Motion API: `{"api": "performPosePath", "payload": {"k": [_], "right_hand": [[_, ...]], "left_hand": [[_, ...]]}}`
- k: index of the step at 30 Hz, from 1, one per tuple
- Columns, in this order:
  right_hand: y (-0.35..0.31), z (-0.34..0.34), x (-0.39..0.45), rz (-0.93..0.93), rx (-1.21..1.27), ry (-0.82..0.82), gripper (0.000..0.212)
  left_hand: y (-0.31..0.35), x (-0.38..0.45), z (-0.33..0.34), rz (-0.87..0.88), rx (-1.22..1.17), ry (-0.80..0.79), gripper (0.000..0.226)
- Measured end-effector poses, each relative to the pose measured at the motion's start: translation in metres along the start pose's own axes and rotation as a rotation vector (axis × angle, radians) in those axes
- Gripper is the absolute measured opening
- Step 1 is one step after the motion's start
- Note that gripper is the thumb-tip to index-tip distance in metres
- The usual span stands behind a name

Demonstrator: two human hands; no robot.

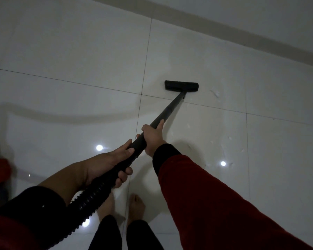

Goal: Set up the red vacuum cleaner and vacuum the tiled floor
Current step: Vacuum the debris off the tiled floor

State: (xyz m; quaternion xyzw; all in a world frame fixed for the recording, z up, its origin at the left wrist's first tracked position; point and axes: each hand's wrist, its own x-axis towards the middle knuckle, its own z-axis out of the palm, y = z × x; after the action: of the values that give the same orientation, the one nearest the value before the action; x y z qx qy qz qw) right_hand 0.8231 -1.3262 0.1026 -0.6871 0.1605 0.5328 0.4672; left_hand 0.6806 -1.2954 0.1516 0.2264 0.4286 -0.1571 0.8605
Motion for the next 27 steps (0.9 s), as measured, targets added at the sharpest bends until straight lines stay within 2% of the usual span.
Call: {"api": "performPosePath", "payload": {"k": [13,27], "right_hand": [[0.062,-0.003,-0.034,0.011,0.024,0.064,0.081],[0.174,0.008,-0.097,0.016,0.046,0.142,0.081]], "left_hand": [[-0.06,-0.025,-0.017,-0.038,0.031,0.003,0.045],[-0.158,-0.082,-0.063,-0.066,0.091,-0.048,0.048]]}}
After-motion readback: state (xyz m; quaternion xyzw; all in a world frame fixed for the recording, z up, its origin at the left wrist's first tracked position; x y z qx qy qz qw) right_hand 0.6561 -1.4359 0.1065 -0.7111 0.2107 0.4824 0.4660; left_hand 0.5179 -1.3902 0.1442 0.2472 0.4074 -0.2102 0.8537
